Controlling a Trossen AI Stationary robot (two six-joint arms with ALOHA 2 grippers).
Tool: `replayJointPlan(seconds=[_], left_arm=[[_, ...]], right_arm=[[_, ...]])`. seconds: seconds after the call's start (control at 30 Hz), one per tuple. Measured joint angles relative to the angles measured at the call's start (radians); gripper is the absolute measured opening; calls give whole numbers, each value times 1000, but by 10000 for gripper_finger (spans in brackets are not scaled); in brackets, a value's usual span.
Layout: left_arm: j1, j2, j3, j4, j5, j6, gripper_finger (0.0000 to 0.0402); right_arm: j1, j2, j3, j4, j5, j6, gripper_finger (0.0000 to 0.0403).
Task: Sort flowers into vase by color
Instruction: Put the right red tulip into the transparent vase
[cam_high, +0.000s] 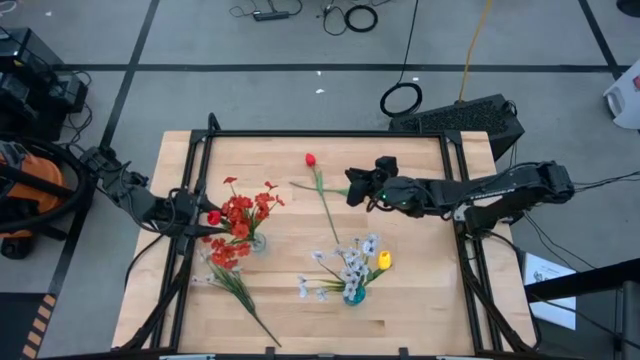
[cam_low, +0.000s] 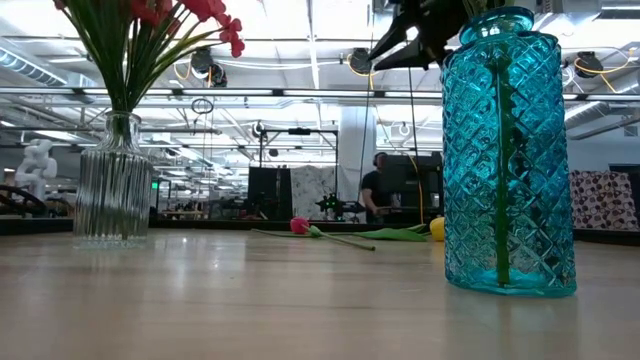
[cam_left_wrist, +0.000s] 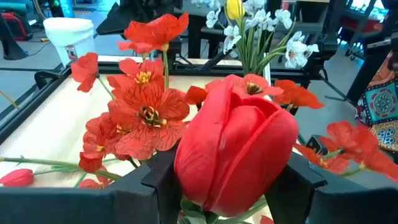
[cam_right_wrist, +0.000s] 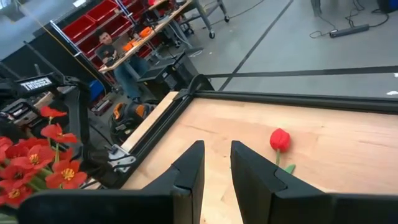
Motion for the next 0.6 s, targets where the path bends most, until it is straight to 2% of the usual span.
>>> replayJointPlan(seconds=[0.27,0.6], left_arm=[[0,0,10,8,26,1,190],[0,0,153,-7,22,109,190]], right_arm=[[-26,1,0,0,-56,-3,70],[-50,1,0,0,-78,15,70]])
